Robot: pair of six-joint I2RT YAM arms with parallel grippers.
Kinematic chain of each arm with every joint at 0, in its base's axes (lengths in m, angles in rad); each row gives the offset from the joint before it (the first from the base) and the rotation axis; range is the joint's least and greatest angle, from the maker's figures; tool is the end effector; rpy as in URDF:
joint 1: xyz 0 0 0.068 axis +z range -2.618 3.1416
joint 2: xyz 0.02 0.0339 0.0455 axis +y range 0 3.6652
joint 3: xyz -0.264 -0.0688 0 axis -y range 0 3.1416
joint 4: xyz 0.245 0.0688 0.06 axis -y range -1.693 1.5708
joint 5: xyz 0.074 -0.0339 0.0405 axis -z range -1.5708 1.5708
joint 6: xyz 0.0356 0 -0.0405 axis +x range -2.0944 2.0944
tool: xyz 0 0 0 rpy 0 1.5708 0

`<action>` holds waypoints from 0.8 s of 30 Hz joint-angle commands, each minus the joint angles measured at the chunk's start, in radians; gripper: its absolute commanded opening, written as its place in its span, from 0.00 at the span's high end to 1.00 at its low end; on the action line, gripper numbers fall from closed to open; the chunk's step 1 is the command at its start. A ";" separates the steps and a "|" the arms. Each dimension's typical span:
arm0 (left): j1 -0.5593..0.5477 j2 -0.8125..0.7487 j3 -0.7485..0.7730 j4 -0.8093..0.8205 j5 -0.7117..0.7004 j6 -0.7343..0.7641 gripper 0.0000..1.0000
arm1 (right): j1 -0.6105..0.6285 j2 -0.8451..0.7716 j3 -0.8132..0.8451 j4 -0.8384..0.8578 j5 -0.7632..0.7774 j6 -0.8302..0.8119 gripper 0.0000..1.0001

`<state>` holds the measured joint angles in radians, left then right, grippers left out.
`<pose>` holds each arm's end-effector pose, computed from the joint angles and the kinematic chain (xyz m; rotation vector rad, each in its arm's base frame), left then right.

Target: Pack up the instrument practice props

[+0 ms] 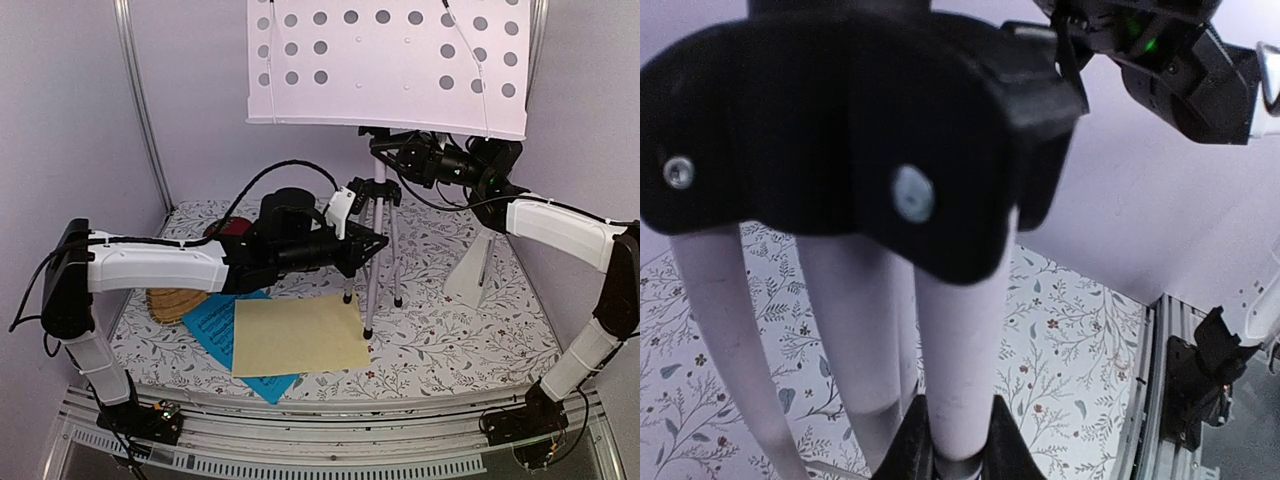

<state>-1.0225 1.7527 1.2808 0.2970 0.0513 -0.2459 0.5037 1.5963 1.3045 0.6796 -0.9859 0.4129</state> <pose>0.2180 -0.3604 0.2962 0.7363 1.6950 -0.9564 0.3056 0.2023 0.3998 -0.9862 1.1245 1.3321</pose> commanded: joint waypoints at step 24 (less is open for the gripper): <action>-0.117 0.110 -0.103 0.469 -0.068 0.144 1.00 | 0.067 -0.305 -0.332 0.118 0.118 -0.061 0.99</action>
<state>-1.1198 1.8614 1.1622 0.6579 0.0467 -0.1387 0.5480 1.3682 0.9936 0.6926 -0.8825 0.3225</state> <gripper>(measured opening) 0.132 0.203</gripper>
